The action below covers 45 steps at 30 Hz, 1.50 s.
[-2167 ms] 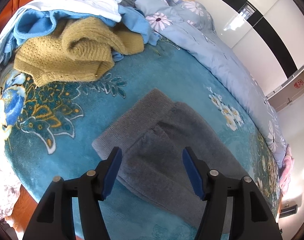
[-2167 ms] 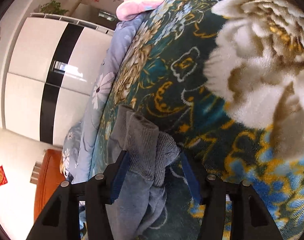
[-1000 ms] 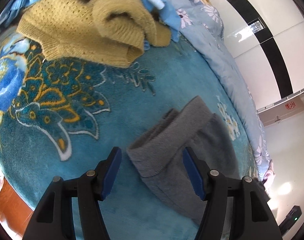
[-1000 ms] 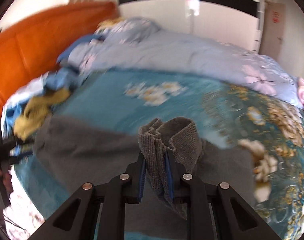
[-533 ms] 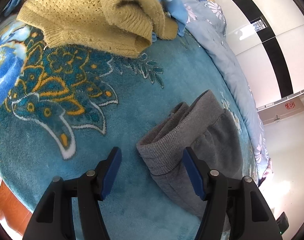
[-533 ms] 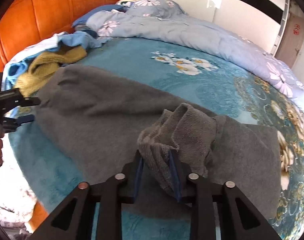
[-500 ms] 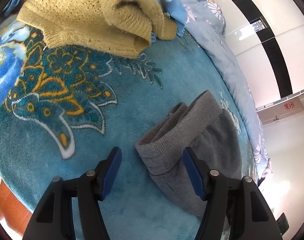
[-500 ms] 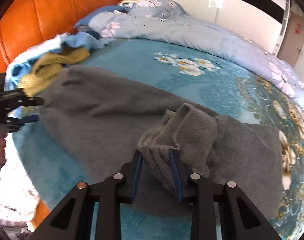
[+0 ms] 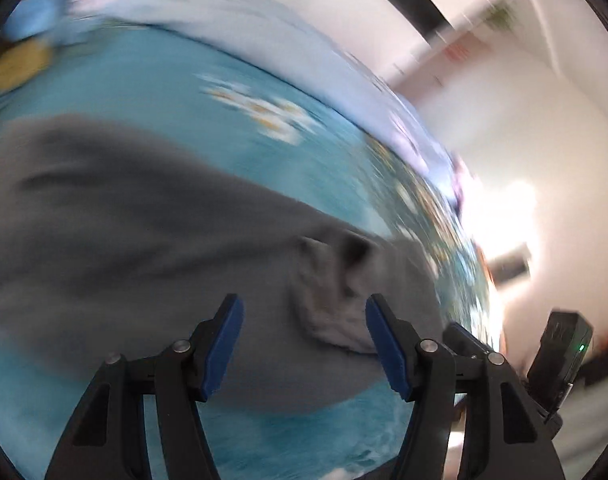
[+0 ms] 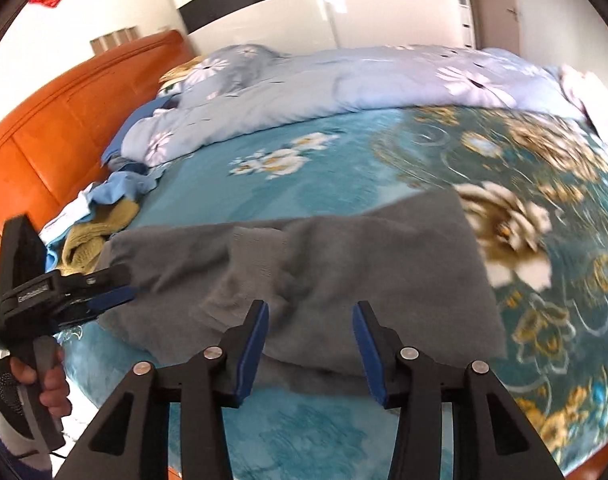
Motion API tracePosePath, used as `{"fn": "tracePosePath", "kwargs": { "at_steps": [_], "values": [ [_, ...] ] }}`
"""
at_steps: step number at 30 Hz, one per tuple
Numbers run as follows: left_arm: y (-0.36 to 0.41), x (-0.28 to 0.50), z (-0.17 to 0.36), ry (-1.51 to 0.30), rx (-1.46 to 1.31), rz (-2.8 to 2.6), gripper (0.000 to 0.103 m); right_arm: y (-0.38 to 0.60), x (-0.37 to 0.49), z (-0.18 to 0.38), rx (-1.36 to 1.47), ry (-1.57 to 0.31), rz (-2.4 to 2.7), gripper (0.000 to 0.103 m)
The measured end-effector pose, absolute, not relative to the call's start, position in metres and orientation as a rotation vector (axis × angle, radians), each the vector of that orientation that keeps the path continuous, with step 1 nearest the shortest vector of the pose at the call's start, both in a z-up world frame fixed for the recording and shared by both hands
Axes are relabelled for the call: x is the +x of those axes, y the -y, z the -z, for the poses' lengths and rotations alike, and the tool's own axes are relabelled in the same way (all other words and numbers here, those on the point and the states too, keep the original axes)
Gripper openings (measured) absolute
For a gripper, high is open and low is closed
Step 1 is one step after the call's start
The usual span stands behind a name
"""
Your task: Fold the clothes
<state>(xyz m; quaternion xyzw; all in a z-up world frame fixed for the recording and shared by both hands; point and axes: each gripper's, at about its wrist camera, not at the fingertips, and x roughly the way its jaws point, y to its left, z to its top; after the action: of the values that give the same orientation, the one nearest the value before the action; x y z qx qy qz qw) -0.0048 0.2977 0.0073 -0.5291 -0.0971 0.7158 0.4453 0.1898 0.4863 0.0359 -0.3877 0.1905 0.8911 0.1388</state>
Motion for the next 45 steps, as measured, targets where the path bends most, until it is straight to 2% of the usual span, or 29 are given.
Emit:
{"fn": "tracePosePath", "kwargs": {
  "at_steps": [3,9,17,19,20,21,26,30,35,37,38,39,40,41,42,45],
  "values": [
    [-0.335,0.004,0.002,0.156,-1.355,-1.76,0.065,-0.493,0.207,-0.034,-1.11,-0.562,-2.554,0.048],
    [-0.353,0.02,-0.003,0.082,-1.29,-1.815,0.065,-0.51,0.234,-0.032,-1.065,-0.634,-2.512,0.05],
    [-0.378,0.021,0.007,0.066,-1.322,-1.82,0.064,-0.515,0.242,-0.024,-1.062,-0.677,-2.516,0.05],
    [-0.379,0.024,0.008,0.076,-1.316,-1.838,0.038,-0.516,0.244,-0.023,-1.057,-0.685,-2.516,0.05],
    [-0.377,0.024,0.007,0.077,-1.309,-1.849,0.018,-0.517,0.245,-0.022,-1.054,-0.692,-2.512,0.05],
    [-0.376,0.024,0.006,0.079,-1.301,-1.861,0.009,-0.518,0.246,-0.022,-1.051,-0.698,-2.508,0.05],
    [-0.355,0.017,0.003,0.094,-1.29,-1.935,0.005,-0.523,0.251,-0.02,-1.044,-0.72,-2.497,0.05],
    [-0.339,0.003,0.017,0.171,-1.353,-1.909,0.004,-0.527,0.249,-0.015,-1.05,-0.743,-2.493,0.05],
    [-0.322,0.0,0.012,0.17,-1.367,-1.935,0.004,-0.525,0.24,-0.016,-1.059,-0.734,-2.511,0.05],
    [-0.302,0.0,0.001,0.211,-1.332,-1.95,0.007,-0.523,0.237,-0.019,-1.061,-0.715,-2.523,0.05],
    [-0.288,-0.001,-0.006,0.222,-1.303,-1.981,0.015,-0.522,0.235,-0.02,-1.06,-0.702,-2.528,0.051],
    [-0.271,-0.002,-0.012,0.235,-1.273,-2.024,0.031,-0.521,0.234,-0.021,-1.059,-0.692,-2.532,0.052],
    [-0.256,-0.004,-0.017,0.25,-1.249,-2.07,0.042,-0.52,0.232,-0.022,-1.058,-0.684,-2.537,0.054],
    [-0.238,-0.006,-0.018,0.281,-1.241,-2.121,0.061,-0.519,0.231,-0.021,-1.061,-0.685,-2.538,0.055],
    [-0.217,-0.01,-0.016,0.332,-1.252,-2.179,0.07,-0.519,0.23,-0.02,-1.065,-0.687,-2.54,0.055],
    [-0.155,-0.02,-0.008,0.493,-1.28,-2.349,0.073,-0.515,0.226,-0.014,-1.094,-0.691,-2.534,0.055]
  ]
}}
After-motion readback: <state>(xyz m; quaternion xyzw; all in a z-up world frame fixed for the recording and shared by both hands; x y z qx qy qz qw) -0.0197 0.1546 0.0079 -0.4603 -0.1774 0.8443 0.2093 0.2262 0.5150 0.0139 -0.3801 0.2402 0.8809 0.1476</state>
